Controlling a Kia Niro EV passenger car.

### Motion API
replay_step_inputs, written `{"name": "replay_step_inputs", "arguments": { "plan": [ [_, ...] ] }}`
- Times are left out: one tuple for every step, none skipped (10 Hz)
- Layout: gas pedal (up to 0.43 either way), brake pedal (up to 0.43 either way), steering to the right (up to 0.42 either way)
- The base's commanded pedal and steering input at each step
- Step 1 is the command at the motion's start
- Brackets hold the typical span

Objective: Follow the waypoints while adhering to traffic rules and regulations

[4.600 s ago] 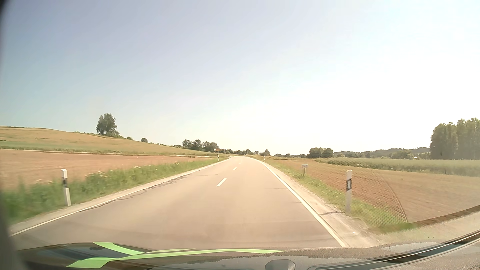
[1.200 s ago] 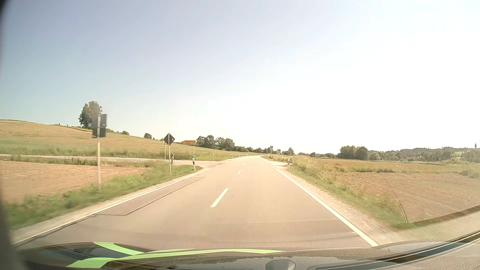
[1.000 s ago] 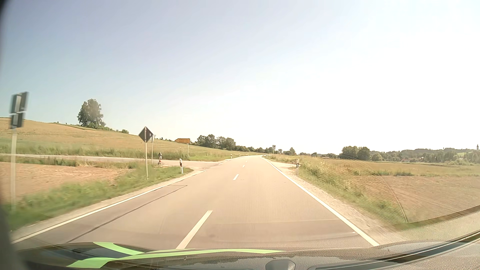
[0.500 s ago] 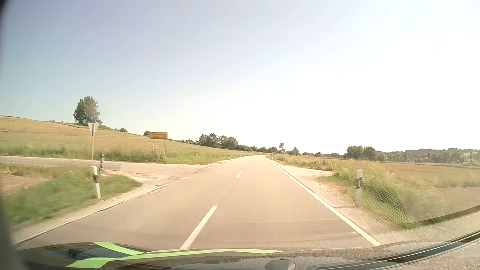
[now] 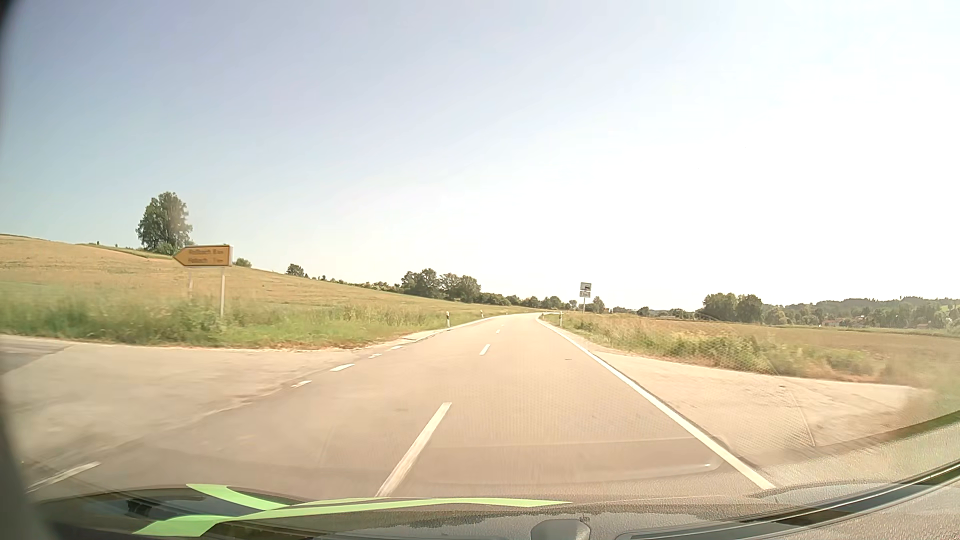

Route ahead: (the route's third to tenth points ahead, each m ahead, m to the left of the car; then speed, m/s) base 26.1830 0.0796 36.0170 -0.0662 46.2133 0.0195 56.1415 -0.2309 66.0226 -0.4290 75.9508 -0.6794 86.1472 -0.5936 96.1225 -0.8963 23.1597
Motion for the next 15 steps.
{"name": "replay_step_inputs", "arguments": {
  "plan": [
    [0.28, 0.0, -0.004],
    [0.299, 0.0, 0.0],
    [0.311, 0.0, 0.0],
    [0.311, 0.0, 0.0],
    [0.311, 0.0, 0.0],
    [0.299, 0.0, 0.0],
    [0.287, 0.0, 0.0],
    [0.268, 0.0, 0.0],
    [0.268, 0.0, 0.001],
    [0.268, 0.0, 0.002],
    [0.28, 0.0, 0.004],
    [0.28, 0.0, 0.005],
    [0.28, 0.0, 0.005],
    [0.28, 0.0, 0.005],
    [0.28, 0.0, 0.004]
  ]
}}
